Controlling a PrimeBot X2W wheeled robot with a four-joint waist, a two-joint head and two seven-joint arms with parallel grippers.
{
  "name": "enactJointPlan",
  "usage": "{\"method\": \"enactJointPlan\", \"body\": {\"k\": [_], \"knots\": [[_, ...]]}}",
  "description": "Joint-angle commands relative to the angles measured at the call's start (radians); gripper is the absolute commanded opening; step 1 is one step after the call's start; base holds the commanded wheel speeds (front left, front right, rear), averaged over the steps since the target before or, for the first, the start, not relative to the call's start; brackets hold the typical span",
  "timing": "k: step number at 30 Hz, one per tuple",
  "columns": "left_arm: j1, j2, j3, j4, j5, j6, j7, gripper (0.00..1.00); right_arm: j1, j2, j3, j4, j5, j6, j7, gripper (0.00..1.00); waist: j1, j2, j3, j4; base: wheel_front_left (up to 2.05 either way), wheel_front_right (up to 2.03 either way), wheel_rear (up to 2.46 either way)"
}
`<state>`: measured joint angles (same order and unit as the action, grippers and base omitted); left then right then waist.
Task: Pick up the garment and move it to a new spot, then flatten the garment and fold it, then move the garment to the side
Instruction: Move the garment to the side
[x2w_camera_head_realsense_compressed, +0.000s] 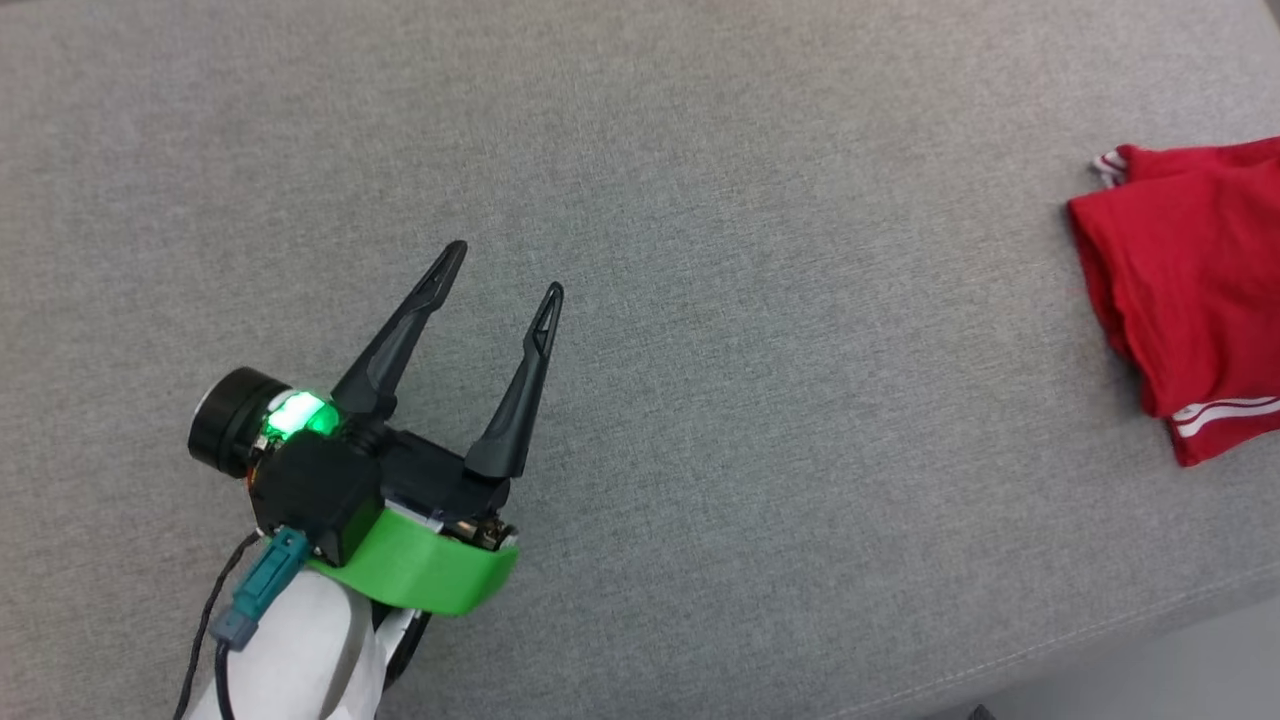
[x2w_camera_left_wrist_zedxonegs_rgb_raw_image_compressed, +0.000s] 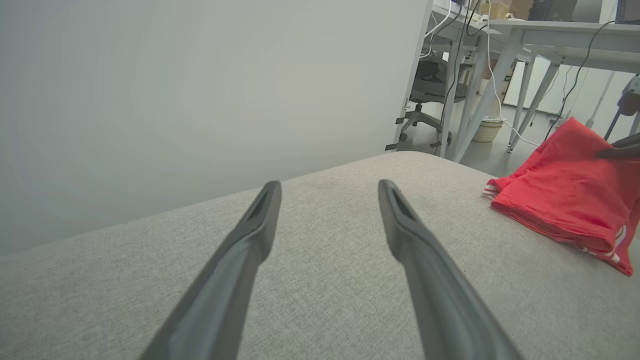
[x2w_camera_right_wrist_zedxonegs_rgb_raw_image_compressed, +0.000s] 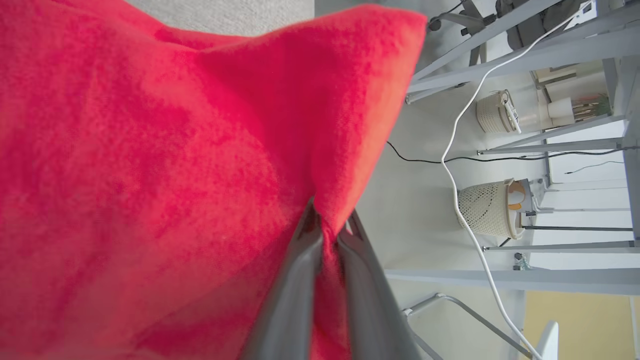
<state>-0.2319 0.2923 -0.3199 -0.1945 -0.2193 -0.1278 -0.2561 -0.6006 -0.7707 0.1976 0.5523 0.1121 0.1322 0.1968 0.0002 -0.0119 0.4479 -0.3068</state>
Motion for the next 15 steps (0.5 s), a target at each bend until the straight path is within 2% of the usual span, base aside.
{"method": "enactJointPlan", "body": {"k": [1, 8, 15], "knots": [[-0.019, 0.013, 0.002, -0.014, 0.009, -0.003, -0.006, 1.00, -0.024, 0.005, -0.021, 0.026, -0.013, -0.002, -0.019, 0.00, -0.0002, 0.0119, 0.106, 0.000, 0.00, 0.00, 0.00], [-0.047, 0.036, 0.016, -0.093, 0.013, 0.003, 0.006, 1.00, -0.078, 0.016, -0.160, 0.206, -0.065, -0.002, -0.100, 0.00, -0.0002, 0.0119, 0.173, 0.040, 0.00, 0.00, 0.00], [-0.035, 0.046, 0.016, -0.127, 0.011, 0.012, 0.017, 1.00, -0.120, 0.049, -0.220, 0.318, -0.112, -0.002, -0.186, 0.00, -0.0002, 0.0119, 0.184, 0.056, 0.00, 0.00, 0.00]]}}
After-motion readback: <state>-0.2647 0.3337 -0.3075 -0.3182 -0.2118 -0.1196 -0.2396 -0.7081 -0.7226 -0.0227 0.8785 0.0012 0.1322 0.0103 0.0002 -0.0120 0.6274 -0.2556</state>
